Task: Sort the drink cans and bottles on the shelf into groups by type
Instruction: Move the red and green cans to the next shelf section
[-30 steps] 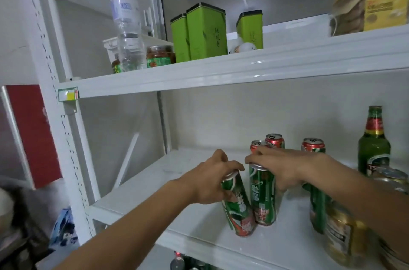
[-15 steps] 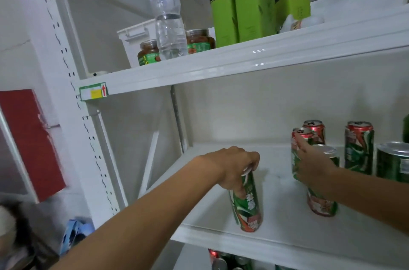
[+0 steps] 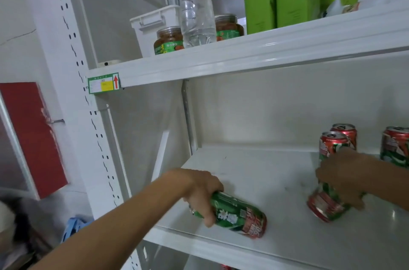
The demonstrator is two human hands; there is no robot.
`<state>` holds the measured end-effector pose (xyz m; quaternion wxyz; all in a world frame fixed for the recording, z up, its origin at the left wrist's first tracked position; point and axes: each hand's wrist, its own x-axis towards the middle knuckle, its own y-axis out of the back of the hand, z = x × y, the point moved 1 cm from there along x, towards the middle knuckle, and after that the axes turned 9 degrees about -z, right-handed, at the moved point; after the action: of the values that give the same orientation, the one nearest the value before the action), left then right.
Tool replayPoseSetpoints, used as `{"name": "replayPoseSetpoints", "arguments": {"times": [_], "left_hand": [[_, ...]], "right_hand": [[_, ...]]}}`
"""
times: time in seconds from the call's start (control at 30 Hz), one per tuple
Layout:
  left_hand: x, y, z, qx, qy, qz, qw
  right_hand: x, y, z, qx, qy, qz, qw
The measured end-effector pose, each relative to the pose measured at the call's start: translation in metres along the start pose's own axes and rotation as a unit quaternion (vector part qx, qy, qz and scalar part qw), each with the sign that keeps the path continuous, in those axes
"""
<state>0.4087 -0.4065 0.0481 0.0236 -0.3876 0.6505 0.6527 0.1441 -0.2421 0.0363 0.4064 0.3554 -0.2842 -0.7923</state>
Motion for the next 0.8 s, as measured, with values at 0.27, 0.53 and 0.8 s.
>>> {"name": "replayPoseSetpoints", "arguments": {"times": [0.27, 0.53, 0.8], "left_hand": [[0.029, -0.064, -0.105, -0.475, -0.126, 0.173, 0.854], [0.078, -0.113, -0.121, -0.677, -0.172, 0.261, 0.666], [0.104, -0.122, -0.134, -0.599, -0.143, 0.328, 0.716]], "right_hand": [[0.02, 0.026, -0.016, 0.37, 0.092, 0.136, 0.914], [0.062, 0.047, -0.126, 0.729, 0.064, 0.29, 0.617], [0.087, 0.079, -0.189, 0.756, 0.01, 0.301, 0.582]]}}
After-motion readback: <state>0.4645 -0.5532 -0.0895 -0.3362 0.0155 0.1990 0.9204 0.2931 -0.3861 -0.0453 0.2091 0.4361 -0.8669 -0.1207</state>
